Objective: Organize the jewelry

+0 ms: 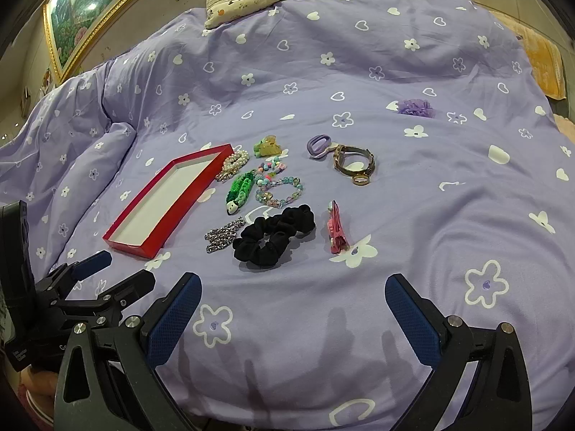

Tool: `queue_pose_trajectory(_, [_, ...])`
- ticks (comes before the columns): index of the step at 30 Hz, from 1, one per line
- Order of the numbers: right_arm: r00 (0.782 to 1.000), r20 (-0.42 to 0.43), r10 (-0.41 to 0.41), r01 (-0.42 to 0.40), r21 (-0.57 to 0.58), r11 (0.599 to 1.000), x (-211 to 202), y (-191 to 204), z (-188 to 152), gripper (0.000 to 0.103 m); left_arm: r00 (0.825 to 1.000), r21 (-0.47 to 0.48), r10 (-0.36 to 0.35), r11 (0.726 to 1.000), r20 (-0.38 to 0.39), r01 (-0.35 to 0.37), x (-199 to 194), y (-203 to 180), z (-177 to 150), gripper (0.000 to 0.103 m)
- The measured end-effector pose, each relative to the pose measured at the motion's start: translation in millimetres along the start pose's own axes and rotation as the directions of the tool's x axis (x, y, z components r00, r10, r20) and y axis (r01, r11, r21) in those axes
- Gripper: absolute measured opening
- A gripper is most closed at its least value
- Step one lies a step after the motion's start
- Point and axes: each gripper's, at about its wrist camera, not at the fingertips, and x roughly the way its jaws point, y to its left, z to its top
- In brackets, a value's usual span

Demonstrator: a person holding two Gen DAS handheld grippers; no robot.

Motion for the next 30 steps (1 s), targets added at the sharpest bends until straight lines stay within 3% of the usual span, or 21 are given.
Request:
queue_pose_trajectory(17, [1.0,-0.003,-0.011,0.011,0.019,1.0,8,-20,8,0.099,0.996,-0.018,-0.091,0.996,-0.025,0.09,11,-5,14,0.103])
queue_pose_trajectory(25, [1.0,-0.027,0.004,-0.003,0.014,1.0,25,-30,21,0.081,0.988,0.012,-0.147,0.989,-0.053,0.148,28,-16,36,0.102])
queue_pose_trajectory(30, [0.998,-0.067,0.016,-0.015,0.017,1.0,44,-38,29,0.062,0.985,0.075,-0.157,0.984,-0.076,0.162,42,-32,47,0.097])
